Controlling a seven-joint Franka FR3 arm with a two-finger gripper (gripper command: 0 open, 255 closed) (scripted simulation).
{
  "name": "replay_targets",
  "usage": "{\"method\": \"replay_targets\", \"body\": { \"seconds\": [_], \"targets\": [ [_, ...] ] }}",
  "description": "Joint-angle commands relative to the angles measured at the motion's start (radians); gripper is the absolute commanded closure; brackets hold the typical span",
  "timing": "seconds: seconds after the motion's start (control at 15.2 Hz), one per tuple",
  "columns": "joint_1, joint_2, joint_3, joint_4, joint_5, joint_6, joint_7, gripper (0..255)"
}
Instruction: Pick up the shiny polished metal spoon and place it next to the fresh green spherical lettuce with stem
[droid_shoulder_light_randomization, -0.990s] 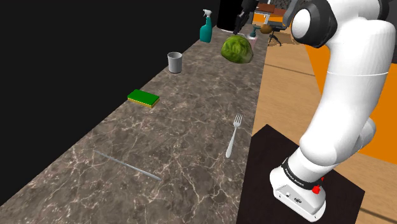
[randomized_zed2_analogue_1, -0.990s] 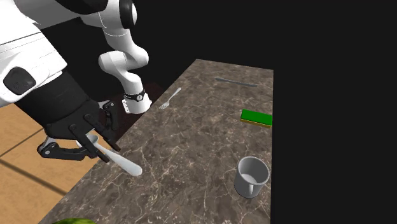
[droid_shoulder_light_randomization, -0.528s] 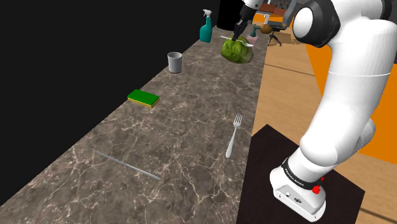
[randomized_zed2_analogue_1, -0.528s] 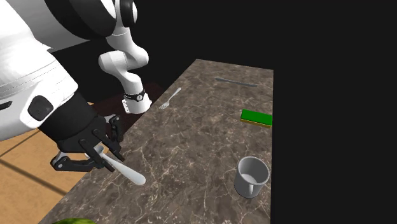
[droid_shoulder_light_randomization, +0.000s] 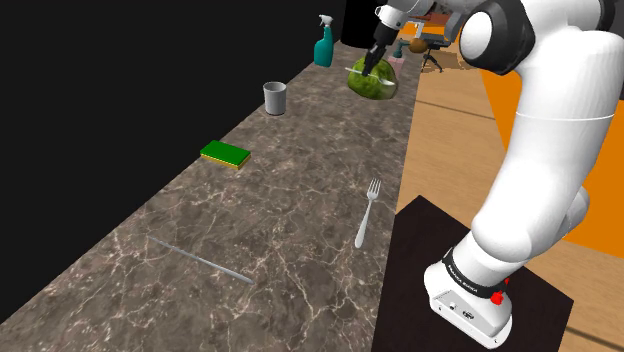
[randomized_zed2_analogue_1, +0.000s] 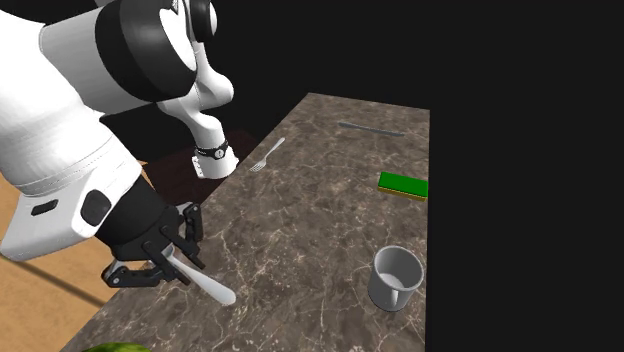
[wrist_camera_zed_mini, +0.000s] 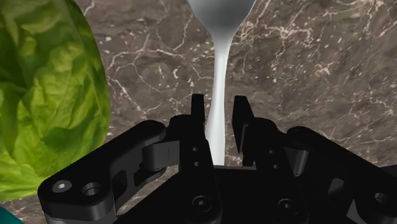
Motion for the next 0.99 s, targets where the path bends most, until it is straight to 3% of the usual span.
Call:
{"method": "replay_targets", "body": {
  "seconds": [0.0, 0.92],
  "targets": [
    [0.001, 0.004, 0.001, -0.021, 0.004, 0.024, -0.007, 255],
    [0.007, 0.042, 0.015, -0.152, 0.038, 0.183, -0.061, 255]
  ]
}}
